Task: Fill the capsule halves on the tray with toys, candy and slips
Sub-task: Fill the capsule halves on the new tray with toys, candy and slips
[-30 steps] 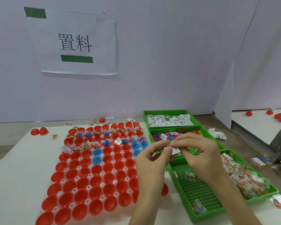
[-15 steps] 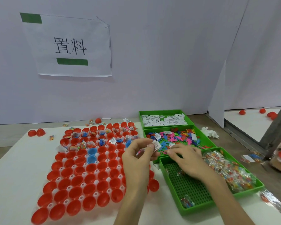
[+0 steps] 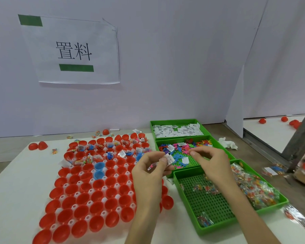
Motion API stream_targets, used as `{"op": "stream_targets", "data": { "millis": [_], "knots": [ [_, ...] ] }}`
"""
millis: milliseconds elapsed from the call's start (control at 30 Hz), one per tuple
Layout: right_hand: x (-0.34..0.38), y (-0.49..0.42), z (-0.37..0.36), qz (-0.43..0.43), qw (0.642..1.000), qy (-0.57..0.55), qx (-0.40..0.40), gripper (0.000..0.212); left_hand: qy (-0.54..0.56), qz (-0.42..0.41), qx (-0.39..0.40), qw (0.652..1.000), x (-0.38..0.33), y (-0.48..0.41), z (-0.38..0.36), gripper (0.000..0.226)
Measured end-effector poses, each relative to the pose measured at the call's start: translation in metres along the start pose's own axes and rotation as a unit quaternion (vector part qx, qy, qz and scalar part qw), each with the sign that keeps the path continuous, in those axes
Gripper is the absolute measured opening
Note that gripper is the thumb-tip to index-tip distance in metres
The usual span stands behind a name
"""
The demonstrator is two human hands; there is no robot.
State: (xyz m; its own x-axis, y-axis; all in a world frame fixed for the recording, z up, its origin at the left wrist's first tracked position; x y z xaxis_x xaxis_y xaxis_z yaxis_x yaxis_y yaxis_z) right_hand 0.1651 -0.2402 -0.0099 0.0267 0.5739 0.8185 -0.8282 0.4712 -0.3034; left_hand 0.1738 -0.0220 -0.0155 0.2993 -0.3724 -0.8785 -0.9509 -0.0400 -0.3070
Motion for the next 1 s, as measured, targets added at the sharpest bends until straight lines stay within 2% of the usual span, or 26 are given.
{"op": "stream_targets", "data": {
  "millis": [167,333,633,833,933,1000],
  "knots": [
    [0.008,0.004,0.007,-0.008,0.995,-0.101,-0.010,0.018,0.001,0.010,0.011,1.000,0.003,0.001,-0.003,0.015],
    [0.027,0.011,-0.009,0.006,0.975,-0.195,0.105,0.025,-0.022,0.000,0.023,1.000,0.006,0.001,-0.006,0.017],
    [0.046,0.025,-0.023,0.037,0.969,-0.184,0.160,0.028,-0.059,-0.015,0.031,0.998,0.012,0.000,-0.006,0.014],
    [0.049,0.027,-0.024,0.039,0.966,-0.166,0.195,0.034,-0.061,-0.015,0.021,0.998,0.011,0.001,-0.004,0.020],
    [0.049,0.027,-0.024,0.045,0.968,-0.159,0.191,0.038,-0.064,-0.006,0.026,0.998,0.013,0.001,-0.006,0.022],
    [0.048,0.025,-0.020,0.050,0.971,-0.172,0.160,0.037,-0.061,-0.002,0.024,0.998,0.014,0.001,-0.005,0.022]
  ]
}}
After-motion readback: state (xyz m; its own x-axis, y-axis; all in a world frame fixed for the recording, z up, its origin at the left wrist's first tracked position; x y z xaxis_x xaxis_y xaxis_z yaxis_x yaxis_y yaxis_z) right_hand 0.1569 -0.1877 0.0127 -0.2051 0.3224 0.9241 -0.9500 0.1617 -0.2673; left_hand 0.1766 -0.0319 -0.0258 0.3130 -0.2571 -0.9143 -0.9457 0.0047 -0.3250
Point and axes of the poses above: each hand's wrist, its own y-axis away from the middle knuckle, its own z-axis out of the back of the hand, x = y × z, the point moved 8 cm from there along -y, towards the middle knuckle, and after that the axes turned 8 degrees about -z, right-handed, at the moved point
